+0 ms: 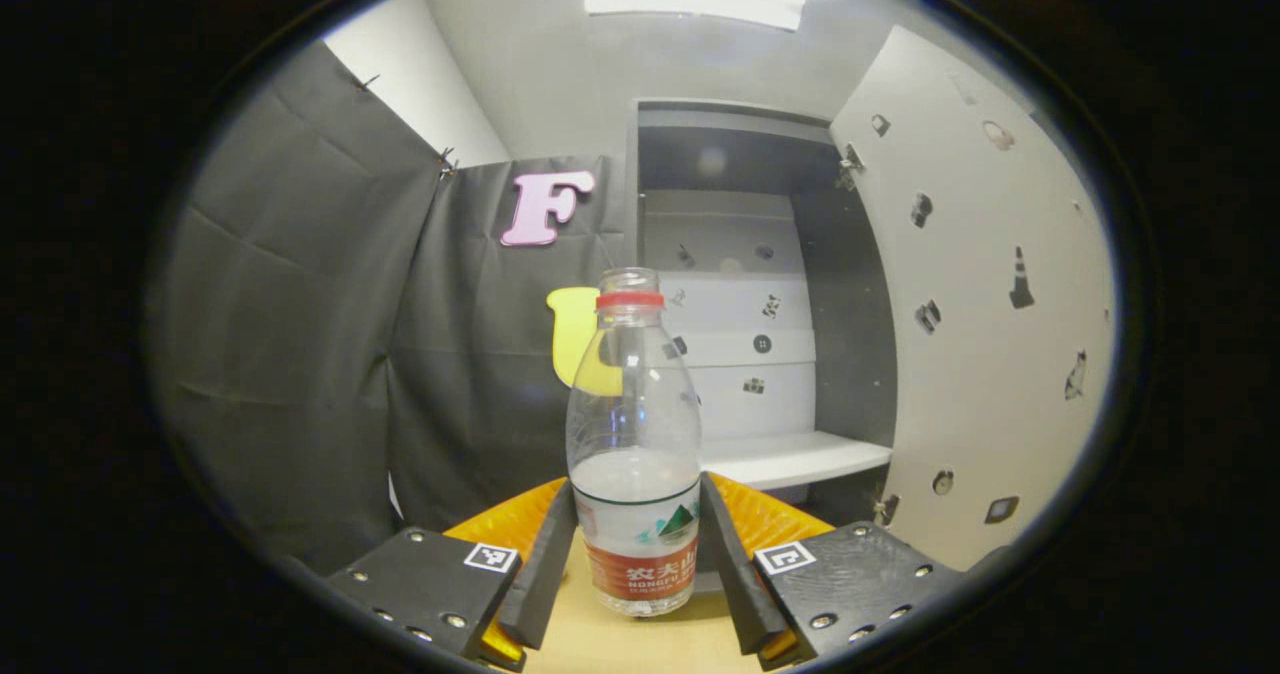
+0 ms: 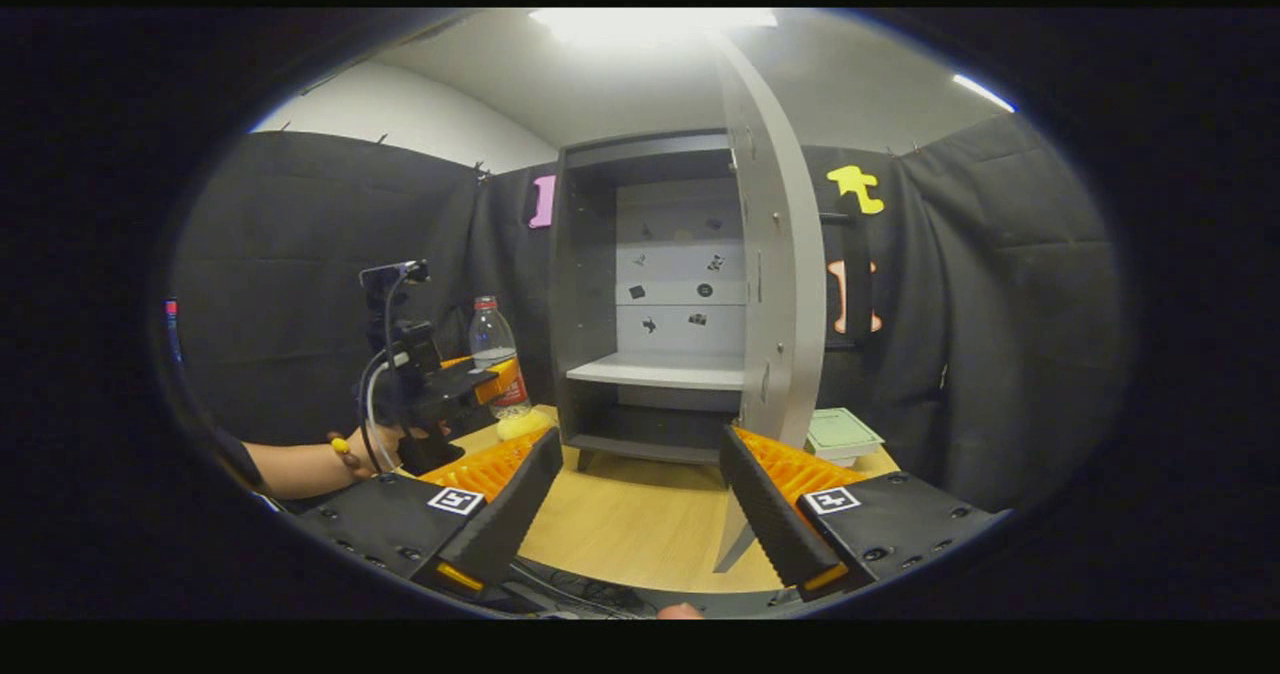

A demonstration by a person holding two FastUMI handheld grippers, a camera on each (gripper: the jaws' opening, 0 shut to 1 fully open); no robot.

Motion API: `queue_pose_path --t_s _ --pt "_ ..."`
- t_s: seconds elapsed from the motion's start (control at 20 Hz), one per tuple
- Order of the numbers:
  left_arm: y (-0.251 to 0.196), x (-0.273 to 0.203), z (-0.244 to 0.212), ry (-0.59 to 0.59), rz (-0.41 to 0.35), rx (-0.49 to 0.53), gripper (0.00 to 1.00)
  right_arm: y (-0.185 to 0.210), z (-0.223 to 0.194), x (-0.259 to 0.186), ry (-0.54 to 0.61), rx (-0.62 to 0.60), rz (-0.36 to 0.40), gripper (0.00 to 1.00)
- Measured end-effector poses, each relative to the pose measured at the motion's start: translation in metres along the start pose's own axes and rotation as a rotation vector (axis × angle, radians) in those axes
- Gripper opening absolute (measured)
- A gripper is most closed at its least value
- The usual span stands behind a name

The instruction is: Open the cabinet door with the right hand, grasp the bottle in the cabinet with the left hand and place it on the coaster, then close the cabinet door with the right hand.

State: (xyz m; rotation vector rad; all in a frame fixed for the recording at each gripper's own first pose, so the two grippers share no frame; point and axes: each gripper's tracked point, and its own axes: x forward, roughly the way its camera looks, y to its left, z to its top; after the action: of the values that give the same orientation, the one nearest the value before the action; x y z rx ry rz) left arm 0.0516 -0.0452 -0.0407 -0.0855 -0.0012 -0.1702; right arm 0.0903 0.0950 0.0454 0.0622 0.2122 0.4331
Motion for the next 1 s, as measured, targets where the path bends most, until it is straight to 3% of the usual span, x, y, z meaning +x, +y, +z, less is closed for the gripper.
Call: queue_pose_path --t_s 0.5,1.0 --pt "0.009 -0.07 -0.105 0.096 0.035 -0.023 0.69 0.004 -0.017 -0.012 0.053 0.013 0.021 1.0" --pt "0.024 -0.097 -0.212 0.17 0.117 0.02 0.71 0.004 -0.034 -0.021 0.112 -0.023 0.048 0.97"
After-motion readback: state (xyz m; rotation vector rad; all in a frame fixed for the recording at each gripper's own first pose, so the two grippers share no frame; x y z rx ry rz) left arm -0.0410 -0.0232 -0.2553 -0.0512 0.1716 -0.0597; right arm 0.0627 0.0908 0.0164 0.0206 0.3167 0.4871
